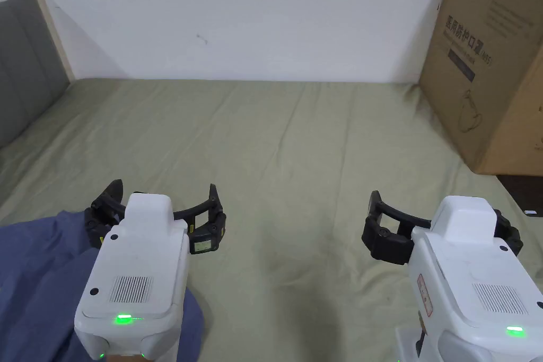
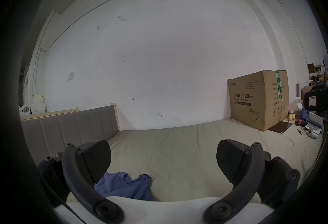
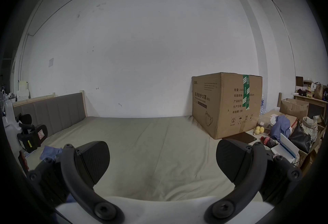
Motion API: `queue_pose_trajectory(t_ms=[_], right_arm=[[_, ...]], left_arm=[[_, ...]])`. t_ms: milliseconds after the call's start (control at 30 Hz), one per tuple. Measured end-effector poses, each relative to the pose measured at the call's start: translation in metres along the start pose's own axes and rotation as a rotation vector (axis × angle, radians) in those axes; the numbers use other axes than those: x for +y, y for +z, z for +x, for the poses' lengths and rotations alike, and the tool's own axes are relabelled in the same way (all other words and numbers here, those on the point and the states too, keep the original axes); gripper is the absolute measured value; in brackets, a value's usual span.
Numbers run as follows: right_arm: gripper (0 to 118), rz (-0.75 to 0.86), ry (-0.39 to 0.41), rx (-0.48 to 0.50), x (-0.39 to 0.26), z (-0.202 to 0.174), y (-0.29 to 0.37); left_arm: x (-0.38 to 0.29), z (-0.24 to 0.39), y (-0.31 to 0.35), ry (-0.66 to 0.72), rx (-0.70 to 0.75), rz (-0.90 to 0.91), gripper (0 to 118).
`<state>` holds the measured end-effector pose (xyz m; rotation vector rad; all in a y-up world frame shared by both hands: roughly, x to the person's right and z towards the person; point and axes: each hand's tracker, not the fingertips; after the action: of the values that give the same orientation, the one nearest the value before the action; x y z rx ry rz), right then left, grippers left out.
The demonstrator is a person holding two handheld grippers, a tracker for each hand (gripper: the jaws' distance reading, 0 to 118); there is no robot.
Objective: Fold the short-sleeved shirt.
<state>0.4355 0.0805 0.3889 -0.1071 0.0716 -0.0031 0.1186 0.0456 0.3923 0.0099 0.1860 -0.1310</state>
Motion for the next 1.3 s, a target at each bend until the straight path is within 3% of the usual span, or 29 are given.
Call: queue_pose_trajectory(t_ms=[1300], right_arm=[[117, -0.002, 0.032, -0.004, 0.004, 0.003, -0.001]], left_arm=[[0.003, -0.006, -0.003, 0.041, 0.007, -0.008, 118]])
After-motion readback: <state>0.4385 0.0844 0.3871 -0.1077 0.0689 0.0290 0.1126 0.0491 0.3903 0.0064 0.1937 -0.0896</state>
